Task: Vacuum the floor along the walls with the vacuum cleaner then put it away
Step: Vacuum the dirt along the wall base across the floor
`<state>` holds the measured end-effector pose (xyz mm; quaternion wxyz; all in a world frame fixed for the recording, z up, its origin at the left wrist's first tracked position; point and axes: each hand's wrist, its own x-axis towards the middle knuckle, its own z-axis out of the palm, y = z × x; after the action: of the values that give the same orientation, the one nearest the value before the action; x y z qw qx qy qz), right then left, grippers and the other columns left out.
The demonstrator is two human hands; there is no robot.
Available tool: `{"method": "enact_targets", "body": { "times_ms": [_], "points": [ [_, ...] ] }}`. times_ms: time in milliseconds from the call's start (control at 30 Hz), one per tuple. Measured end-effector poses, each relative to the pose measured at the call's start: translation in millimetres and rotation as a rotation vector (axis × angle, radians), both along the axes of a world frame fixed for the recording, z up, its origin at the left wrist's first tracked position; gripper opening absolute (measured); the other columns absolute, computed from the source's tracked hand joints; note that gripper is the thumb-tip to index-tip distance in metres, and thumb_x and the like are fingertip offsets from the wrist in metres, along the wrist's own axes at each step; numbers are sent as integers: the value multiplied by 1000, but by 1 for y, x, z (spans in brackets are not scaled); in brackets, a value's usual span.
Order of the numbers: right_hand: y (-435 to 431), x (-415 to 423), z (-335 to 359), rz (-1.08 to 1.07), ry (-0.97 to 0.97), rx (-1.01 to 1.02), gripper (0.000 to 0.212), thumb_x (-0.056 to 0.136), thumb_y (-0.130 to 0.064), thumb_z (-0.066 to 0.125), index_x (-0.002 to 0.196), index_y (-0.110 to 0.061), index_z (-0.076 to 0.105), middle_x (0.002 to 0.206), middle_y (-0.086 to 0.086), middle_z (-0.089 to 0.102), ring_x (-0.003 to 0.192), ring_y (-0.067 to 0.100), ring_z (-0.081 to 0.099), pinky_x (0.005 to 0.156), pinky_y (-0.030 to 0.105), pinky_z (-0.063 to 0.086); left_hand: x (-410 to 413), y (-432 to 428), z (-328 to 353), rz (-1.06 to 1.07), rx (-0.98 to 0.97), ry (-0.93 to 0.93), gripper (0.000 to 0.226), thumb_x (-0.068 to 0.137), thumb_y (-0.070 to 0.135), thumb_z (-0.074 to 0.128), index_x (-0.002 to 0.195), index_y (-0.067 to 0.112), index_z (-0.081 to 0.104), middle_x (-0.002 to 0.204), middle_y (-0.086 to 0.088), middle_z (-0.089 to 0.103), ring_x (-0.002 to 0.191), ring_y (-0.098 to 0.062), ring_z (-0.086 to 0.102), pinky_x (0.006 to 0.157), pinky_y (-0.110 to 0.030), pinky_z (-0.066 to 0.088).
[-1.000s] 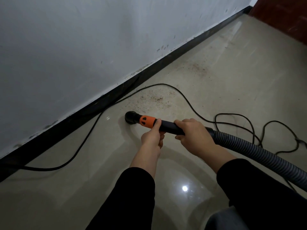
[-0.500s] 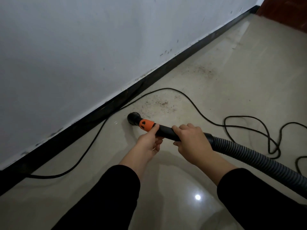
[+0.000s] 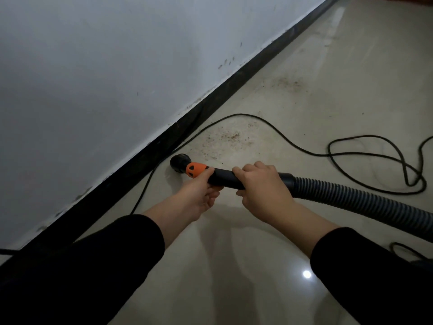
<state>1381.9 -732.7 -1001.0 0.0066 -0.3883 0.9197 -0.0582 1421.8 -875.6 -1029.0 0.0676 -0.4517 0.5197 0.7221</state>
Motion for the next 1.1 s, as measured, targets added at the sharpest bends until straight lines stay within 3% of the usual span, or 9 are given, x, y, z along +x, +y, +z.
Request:
{"method": "enact_targets", "body": {
  "times_ms": [167, 767, 1100],
  "points": [
    [-13, 8, 4, -8, 18, -4, 32, 91, -20, 56, 123, -18, 48, 113, 2, 57, 106, 23, 46, 88, 35, 32, 6, -10, 4, 1, -34, 9, 38, 97, 43, 53, 82, 9, 62, 74, -2, 68, 66, -9, 57, 54, -17, 44],
    [-28, 11, -6, -99, 106, 64, 34, 94, -19, 50, 127, -14, 44, 117, 6, 56, 109, 26, 46, 89, 37, 32, -8, -21, -12, -35, -60, 71, 39, 93, 45, 57, 103, 9, 68, 82, -1, 73, 68, -9, 58, 56, -19, 44],
    [-12, 13, 0, -127, 106, 84, 31, 93, -19, 51, 124, -14, 47, 115, 6, 57, 107, 26, 46, 88, 37, 33, -10, -4, -12, -69, -55, 85, 38, 94, 44, 55, 99, 9, 68, 81, 0, 72, 68, -8, 57, 60, -20, 44]
  ]
}}
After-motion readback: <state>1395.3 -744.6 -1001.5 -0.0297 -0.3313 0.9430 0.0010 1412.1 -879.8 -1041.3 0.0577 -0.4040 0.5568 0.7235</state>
